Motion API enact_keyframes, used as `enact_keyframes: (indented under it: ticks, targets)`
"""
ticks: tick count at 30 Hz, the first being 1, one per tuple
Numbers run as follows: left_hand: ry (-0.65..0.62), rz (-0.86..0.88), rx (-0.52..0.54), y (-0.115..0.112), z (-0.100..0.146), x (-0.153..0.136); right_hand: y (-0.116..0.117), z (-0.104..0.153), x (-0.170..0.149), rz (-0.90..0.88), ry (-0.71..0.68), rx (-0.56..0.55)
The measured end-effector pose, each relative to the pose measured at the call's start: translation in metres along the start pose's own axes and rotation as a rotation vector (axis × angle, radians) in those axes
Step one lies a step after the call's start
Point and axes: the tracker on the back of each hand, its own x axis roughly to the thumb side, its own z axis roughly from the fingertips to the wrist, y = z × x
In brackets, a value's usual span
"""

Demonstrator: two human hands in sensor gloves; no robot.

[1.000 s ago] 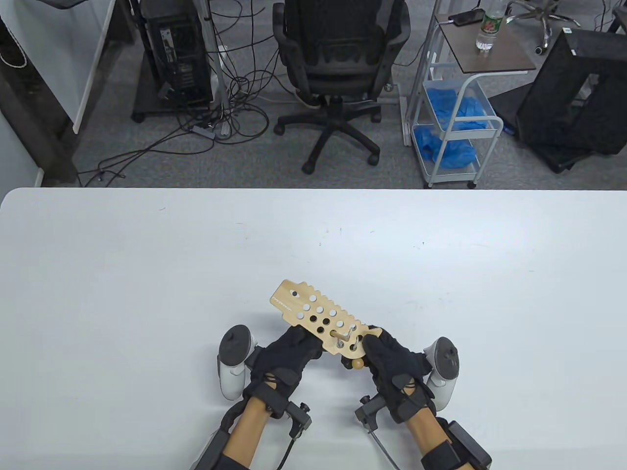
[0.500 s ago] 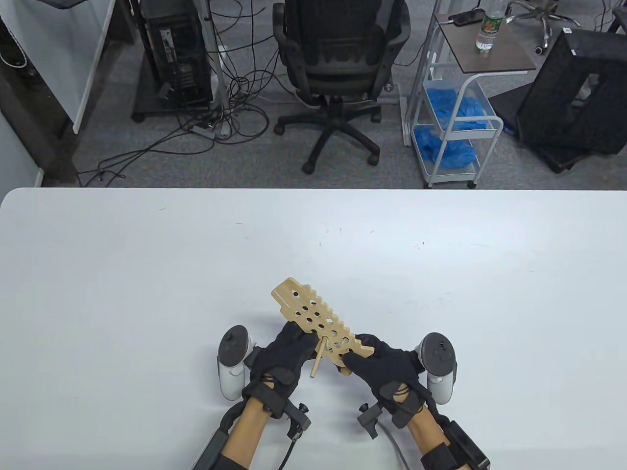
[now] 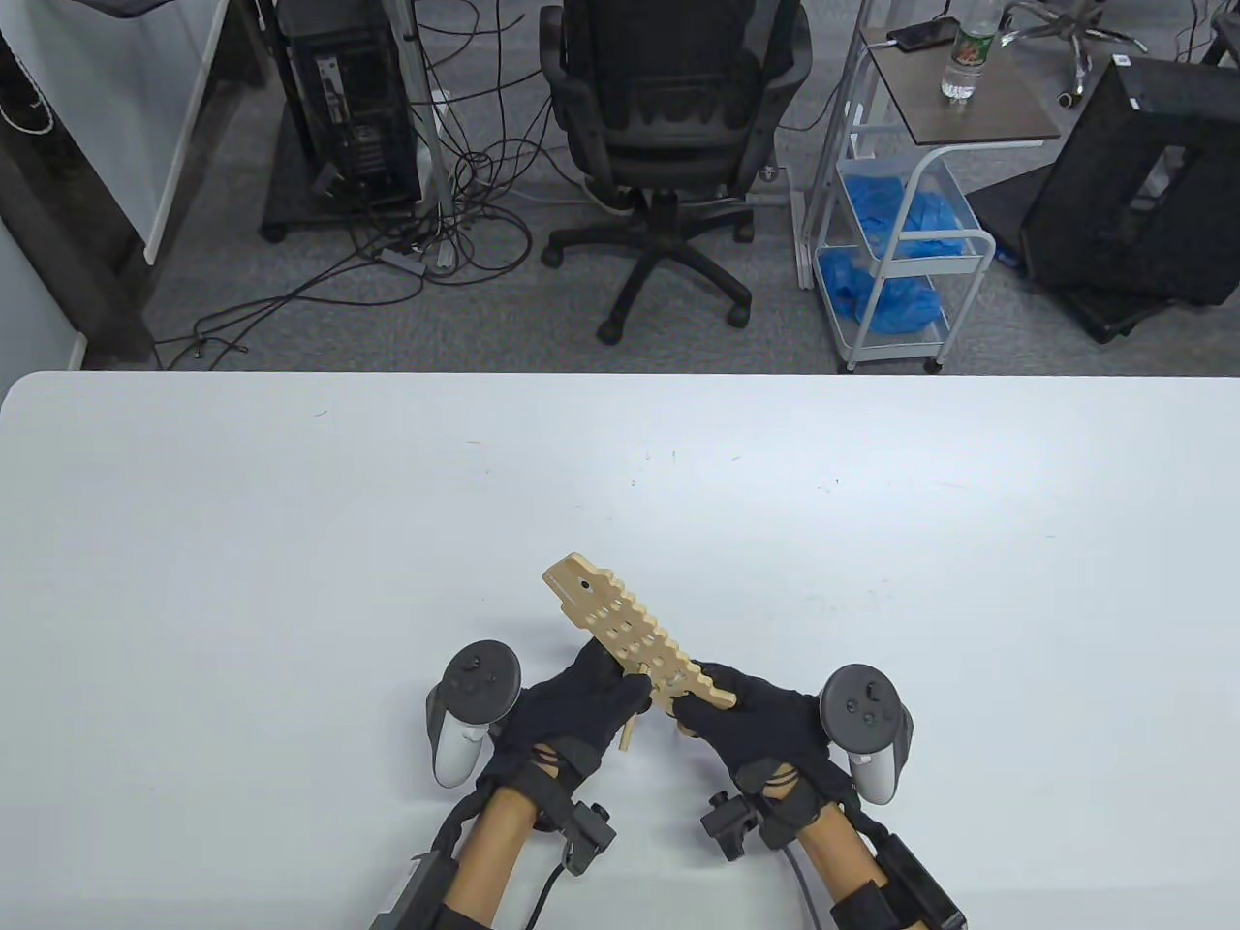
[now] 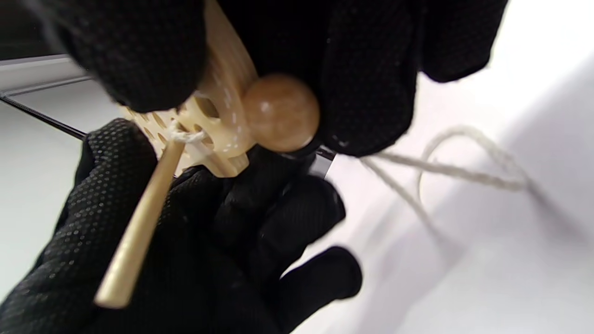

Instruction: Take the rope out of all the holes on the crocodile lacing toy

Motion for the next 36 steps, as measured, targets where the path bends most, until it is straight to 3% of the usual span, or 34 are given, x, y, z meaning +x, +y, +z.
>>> enact_keyframes:
  ticks: [3, 8, 17, 36]
  targets:
    - [0.029, -0.152, 0.038, 0.0, 0.0, 0.003, 0.0, 0.0, 0.001, 0.061, -0.008, -0.01]
    - [0.011, -0.099, 0.01, -0.002, -0.001, 0.001, -0.001, 0.0, -0.001, 0.036, 0.006, -0.017]
    - [0.024, -0.198, 0.028, -0.002, -0.001, 0.0, -0.011, -0.002, -0.009, 0.037, 0.063, -0.049]
    - [0.078, -0.298, 0.08, 0.015, -0.001, -0.011, -0.045, -0.002, -0.031, 0.055, 0.209, -0.225]
